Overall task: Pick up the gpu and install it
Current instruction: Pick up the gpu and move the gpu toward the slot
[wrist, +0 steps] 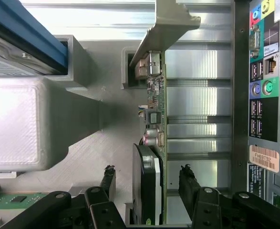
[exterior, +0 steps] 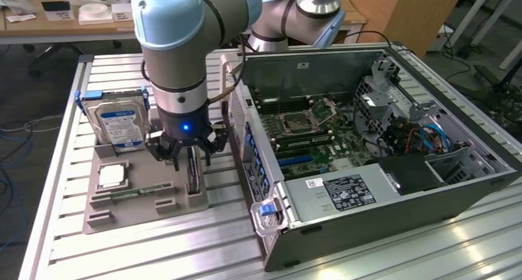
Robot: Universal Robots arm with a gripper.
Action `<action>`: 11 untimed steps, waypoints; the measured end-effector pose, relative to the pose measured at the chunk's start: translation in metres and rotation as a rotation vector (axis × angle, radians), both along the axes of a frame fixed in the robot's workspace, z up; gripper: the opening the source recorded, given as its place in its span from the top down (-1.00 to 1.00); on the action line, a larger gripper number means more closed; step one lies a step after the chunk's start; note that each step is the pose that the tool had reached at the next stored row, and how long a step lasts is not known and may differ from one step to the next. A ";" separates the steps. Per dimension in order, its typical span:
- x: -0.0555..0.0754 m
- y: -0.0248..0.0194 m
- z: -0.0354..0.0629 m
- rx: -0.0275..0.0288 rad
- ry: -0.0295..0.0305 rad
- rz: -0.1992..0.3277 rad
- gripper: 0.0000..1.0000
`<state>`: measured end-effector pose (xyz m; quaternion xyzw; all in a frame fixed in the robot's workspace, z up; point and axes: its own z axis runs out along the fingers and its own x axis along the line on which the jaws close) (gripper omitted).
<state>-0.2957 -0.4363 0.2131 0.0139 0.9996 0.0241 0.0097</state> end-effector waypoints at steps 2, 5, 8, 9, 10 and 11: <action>0.000 0.0000 0.0001 -0.0003 0.0002 0.000 -0.29; 0.000 -0.0001 0.0002 -0.0003 0.0002 0.000 -0.29; 0.000 0.0000 0.0002 -0.0003 0.0002 0.000 -0.29; 0.000 0.0000 0.0002 -0.0003 0.0002 0.000 -0.29; 0.000 0.0000 0.0002 -0.0003 0.0003 0.000 -0.29; 0.000 0.0000 0.0002 -0.0003 0.0002 0.000 -0.29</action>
